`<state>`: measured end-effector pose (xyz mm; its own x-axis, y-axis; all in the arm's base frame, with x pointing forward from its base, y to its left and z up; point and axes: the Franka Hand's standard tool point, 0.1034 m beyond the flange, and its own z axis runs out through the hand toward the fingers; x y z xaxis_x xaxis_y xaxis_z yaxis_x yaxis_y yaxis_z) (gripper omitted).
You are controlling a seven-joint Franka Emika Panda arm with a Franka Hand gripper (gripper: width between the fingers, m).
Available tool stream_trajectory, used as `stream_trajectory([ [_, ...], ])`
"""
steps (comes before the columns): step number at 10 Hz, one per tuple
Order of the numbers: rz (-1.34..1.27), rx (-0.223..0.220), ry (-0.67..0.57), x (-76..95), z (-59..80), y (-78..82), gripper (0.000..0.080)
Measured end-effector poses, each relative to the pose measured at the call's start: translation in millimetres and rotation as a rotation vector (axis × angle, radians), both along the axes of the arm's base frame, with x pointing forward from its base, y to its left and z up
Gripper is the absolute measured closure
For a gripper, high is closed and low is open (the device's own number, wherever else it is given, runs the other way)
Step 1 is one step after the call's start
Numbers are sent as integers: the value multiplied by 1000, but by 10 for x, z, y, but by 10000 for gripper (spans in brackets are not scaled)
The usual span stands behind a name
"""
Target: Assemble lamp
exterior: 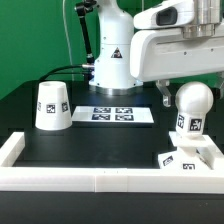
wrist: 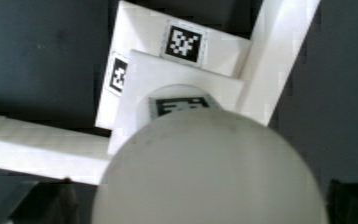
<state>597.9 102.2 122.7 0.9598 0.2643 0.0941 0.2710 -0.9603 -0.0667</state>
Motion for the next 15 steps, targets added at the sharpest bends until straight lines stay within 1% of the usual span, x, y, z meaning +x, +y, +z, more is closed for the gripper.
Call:
stream_trajectory([
  [2,-4,-1,-15,20,-20,-34,101],
  [5,-8,0,-17,22,-27,-17,101],
  [6,-9,0,-17,23,-27,-21,199],
  [7,-9,0,-17,23,-27,-21,222],
  [11,-52,5,-13,22,-28,-19,222],
  [13,-260,23,6,19,-24,9,220],
  [15,-513,44,32,17,-28,-7,220],
])
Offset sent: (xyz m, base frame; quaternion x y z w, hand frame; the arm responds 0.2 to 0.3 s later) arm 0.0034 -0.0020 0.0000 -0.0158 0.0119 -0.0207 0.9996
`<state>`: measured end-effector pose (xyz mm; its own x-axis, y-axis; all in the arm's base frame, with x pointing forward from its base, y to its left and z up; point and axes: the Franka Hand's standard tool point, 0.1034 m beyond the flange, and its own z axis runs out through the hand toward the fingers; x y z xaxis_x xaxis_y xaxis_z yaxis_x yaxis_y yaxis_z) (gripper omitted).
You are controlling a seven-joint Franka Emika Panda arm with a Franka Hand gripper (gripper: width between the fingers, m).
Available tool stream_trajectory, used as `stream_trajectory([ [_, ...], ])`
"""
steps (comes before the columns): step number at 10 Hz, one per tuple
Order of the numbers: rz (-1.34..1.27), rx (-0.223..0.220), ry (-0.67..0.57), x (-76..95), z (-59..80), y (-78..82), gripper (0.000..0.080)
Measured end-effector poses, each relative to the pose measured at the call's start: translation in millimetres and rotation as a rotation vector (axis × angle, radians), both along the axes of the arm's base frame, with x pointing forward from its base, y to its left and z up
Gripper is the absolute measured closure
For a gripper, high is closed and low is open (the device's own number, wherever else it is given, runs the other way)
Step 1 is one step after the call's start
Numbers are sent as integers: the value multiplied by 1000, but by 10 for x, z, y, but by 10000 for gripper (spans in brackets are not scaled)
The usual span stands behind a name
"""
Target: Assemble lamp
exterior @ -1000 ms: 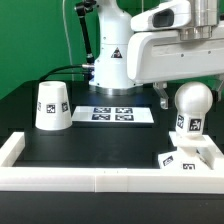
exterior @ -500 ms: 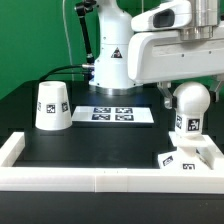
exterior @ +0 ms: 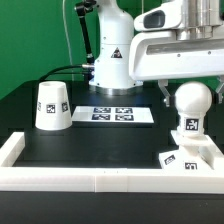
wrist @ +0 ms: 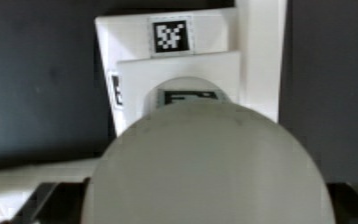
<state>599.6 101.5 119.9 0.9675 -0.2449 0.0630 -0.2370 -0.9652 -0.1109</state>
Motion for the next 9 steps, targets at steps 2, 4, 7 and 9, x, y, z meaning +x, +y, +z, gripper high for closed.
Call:
stream_trajectory([
  [2,-160,13,17,-3,-14,-13,219],
  [4,-367,32,37,-5,-16,-10,219],
  [7,-649,63,76,-22,-21,-7,219],
  [9,-816,90,102,-27,-27,-18,219],
])
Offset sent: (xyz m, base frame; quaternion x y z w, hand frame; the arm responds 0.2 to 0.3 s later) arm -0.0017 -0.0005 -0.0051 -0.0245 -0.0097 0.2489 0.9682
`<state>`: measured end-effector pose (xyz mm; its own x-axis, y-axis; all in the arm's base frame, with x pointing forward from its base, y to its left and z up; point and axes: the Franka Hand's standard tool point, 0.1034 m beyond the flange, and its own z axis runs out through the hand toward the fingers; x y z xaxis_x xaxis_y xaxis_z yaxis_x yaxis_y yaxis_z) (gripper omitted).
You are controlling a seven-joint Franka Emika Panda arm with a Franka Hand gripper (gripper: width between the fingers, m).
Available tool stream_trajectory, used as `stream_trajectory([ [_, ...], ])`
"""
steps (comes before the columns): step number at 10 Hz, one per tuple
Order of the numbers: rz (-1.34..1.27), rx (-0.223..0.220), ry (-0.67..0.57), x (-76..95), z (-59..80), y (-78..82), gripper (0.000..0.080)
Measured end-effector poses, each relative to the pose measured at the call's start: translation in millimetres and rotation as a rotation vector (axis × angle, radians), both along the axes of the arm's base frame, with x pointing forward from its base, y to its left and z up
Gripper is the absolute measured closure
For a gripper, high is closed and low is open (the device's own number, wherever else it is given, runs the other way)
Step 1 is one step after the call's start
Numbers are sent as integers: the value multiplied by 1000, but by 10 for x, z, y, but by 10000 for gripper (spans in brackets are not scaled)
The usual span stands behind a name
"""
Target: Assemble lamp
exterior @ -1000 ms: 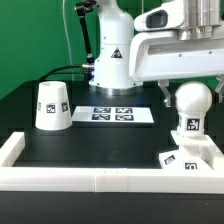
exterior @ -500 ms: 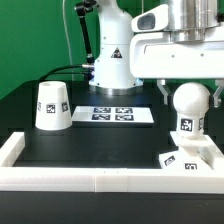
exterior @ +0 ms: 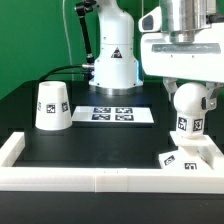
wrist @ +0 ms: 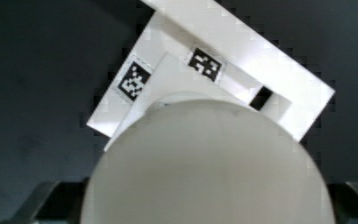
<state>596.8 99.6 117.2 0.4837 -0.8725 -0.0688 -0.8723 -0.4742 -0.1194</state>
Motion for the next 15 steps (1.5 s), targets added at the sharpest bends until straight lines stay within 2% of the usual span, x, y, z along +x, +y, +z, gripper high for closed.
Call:
stream_trajectory([
  [3,-105,29,13,3,-3,-11,219],
  [4,-74,27,9,1,-4,-7,219],
  [5,-42,25,5,-2,-7,-7,122],
  [6,-14,22,2,-12,-15,-1,122],
  [11,489,-23,-58,-15,-9,52,100],
  [12,619,-44,-71,-11,-6,47,100],
  [15,830,-65,-94,-13,-10,35,100],
])
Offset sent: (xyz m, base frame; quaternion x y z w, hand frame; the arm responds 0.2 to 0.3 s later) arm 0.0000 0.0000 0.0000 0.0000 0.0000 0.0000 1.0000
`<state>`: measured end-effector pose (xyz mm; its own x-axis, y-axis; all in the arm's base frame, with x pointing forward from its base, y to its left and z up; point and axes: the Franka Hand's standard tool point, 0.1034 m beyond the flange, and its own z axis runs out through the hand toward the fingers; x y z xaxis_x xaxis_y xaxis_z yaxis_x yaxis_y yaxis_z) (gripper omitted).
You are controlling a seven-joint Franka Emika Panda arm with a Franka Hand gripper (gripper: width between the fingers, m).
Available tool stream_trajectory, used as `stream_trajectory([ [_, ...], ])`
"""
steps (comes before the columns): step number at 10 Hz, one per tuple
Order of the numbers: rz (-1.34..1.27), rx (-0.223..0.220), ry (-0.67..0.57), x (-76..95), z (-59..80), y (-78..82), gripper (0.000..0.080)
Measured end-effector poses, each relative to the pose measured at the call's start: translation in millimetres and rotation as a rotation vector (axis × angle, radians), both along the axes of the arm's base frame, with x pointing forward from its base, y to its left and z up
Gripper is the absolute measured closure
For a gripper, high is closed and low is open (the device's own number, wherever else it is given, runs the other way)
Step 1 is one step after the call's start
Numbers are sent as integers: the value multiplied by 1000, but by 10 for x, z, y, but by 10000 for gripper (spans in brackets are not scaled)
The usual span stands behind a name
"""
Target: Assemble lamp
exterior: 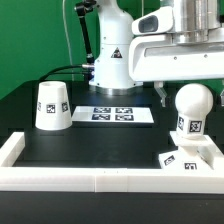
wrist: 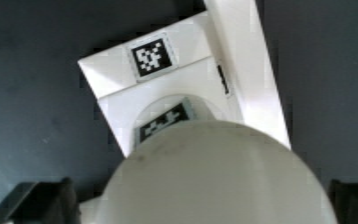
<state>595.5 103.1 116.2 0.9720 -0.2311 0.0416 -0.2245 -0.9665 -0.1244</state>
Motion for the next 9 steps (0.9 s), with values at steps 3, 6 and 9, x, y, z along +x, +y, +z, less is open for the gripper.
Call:
stream_trajectory([
  [3,250,-41,-32,7,1,-2,100],
  [6,568,-117,-78,13,-6,74,100],
  [9,951,-173,-101,64,15,64,100],
])
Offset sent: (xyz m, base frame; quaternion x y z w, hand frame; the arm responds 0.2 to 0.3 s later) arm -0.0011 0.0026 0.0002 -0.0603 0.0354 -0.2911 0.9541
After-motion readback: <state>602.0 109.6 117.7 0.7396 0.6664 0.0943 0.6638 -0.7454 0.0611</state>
